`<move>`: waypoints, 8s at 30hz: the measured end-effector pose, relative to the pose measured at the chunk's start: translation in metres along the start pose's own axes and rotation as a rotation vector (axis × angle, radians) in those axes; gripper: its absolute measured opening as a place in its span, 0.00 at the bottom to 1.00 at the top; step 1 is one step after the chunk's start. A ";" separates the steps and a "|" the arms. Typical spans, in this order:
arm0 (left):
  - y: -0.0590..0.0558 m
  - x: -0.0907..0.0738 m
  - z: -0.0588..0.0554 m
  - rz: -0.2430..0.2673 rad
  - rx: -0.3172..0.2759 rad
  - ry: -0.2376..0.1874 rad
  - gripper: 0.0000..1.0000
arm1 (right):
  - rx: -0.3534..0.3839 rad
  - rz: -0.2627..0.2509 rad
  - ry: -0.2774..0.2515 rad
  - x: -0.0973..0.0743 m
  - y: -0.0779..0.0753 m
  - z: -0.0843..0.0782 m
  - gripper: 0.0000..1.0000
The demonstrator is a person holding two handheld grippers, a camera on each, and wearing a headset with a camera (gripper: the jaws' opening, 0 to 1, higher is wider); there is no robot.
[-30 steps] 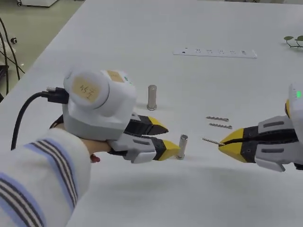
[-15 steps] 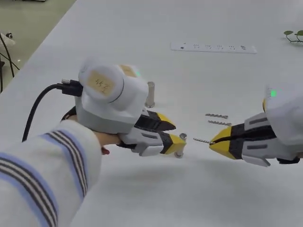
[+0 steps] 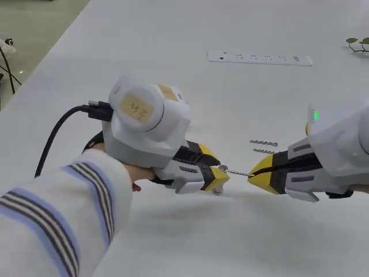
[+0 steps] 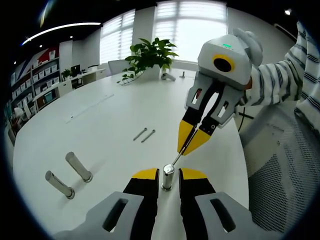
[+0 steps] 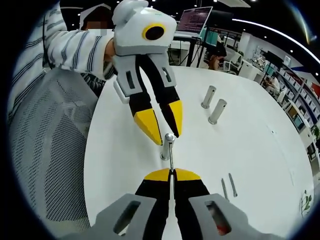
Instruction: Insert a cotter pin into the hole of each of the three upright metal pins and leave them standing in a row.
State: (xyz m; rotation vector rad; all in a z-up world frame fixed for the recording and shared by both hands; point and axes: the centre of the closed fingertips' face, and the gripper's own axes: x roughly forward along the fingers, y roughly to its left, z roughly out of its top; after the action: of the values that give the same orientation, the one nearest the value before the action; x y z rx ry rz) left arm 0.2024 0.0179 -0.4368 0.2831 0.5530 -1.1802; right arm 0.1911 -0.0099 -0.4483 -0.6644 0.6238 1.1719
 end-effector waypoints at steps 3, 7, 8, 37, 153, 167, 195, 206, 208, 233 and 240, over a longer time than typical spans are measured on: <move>0.000 0.000 0.000 -0.001 0.004 0.000 0.06 | -0.003 0.003 -0.002 0.001 0.000 0.001 0.00; 0.000 0.001 -0.002 -0.003 0.014 0.006 0.06 | -0.007 0.008 -0.008 0.003 0.000 0.003 0.00; 0.000 0.001 -0.002 -0.004 0.014 0.006 0.06 | -0.007 0.010 -0.010 0.004 0.000 0.004 0.00; 0.002 0.002 -0.001 -0.008 -0.033 0.006 0.06 | -0.036 0.009 -0.054 0.014 -0.002 0.017 0.11; -0.005 -0.089 -0.023 0.267 -0.127 -0.054 0.99 | 0.230 -0.077 -0.310 0.065 -0.029 0.064 0.04; 0.002 -0.100 -0.037 0.309 -0.158 -0.017 0.96 | 0.209 -0.044 -0.277 0.107 -0.013 0.085 0.04; 0.003 -0.102 -0.045 0.300 -0.221 -0.012 0.93 | 0.183 0.004 -0.297 0.119 0.001 0.090 0.06; 0.012 -0.107 -0.034 0.333 -0.246 -0.072 0.92 | 0.212 0.017 -0.345 0.078 0.002 0.093 0.31; 0.011 -0.108 -0.032 0.330 -0.246 -0.081 0.92 | 0.204 0.018 -0.330 0.069 0.004 0.086 0.39; 0.017 -0.109 -0.021 0.324 -0.246 -0.113 0.92 | 0.544 -0.119 -0.404 -0.036 0.000 0.045 0.98; 0.024 -0.115 -0.019 0.339 -0.257 -0.120 0.90 | 0.589 -0.173 -0.337 -0.042 0.000 0.027 0.98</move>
State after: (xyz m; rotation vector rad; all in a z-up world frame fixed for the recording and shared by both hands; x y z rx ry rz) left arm 0.1884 0.1267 -0.3918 0.0796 0.5220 -0.7831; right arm 0.1825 -0.0152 -0.3996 -0.0154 0.5717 0.8499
